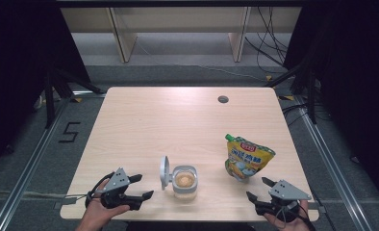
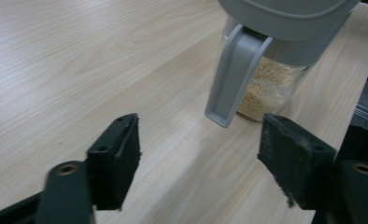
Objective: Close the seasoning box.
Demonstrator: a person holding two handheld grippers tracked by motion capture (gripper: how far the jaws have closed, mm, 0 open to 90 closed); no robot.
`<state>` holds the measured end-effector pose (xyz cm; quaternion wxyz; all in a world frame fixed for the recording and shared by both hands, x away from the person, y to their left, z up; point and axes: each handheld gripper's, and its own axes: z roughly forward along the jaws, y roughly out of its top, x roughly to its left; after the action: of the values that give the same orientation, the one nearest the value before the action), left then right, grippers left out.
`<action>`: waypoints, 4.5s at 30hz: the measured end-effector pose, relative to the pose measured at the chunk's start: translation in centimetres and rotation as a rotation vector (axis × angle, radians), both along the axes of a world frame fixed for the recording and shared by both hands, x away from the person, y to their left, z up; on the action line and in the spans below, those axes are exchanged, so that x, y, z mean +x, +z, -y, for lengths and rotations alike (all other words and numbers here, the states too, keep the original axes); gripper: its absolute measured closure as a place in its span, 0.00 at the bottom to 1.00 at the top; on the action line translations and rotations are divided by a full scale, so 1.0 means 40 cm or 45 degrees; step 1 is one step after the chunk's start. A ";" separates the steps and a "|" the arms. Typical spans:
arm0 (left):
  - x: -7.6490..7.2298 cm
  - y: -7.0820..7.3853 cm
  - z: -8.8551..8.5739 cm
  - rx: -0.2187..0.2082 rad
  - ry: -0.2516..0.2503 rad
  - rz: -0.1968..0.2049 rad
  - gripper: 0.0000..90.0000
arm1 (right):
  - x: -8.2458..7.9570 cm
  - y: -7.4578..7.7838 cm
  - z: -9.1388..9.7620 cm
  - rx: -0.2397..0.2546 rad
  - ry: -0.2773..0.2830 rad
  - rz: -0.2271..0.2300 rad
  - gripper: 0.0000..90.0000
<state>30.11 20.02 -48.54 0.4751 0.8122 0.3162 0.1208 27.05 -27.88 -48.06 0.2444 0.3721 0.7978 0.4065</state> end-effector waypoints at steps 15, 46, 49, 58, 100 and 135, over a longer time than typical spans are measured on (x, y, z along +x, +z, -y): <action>-0.001 0.066 -0.008 -0.008 -0.062 0.158 0.99 | 0.001 0.001 -0.007 -0.007 0.018 0.007 0.32; 0.021 0.147 0.081 -0.055 -0.196 0.202 0.99 | 0.001 -0.001 -0.015 -0.022 0.034 -0.009 0.32; 0.020 0.151 0.088 -0.049 -0.195 0.203 0.99 | 0.001 -0.001 -0.015 -0.025 0.034 -0.007 0.33; 0.023 0.156 0.107 -0.046 -0.223 0.205 0.99 | -0.002 -0.001 -0.016 -0.017 0.013 -0.013 0.33; 0.016 0.112 0.035 -0.077 -0.121 0.108 0.41 | 0.005 -0.005 -0.017 -0.043 0.071 -0.005 0.33; -0.044 -0.023 0.023 0.036 -0.088 -0.007 0.19 | -0.015 -0.010 -0.029 -0.045 0.095 -0.085 0.21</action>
<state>28.33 19.11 -49.46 0.4668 0.8295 0.2875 0.1066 26.44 -26.74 -48.47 0.2089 0.3511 0.8259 0.3886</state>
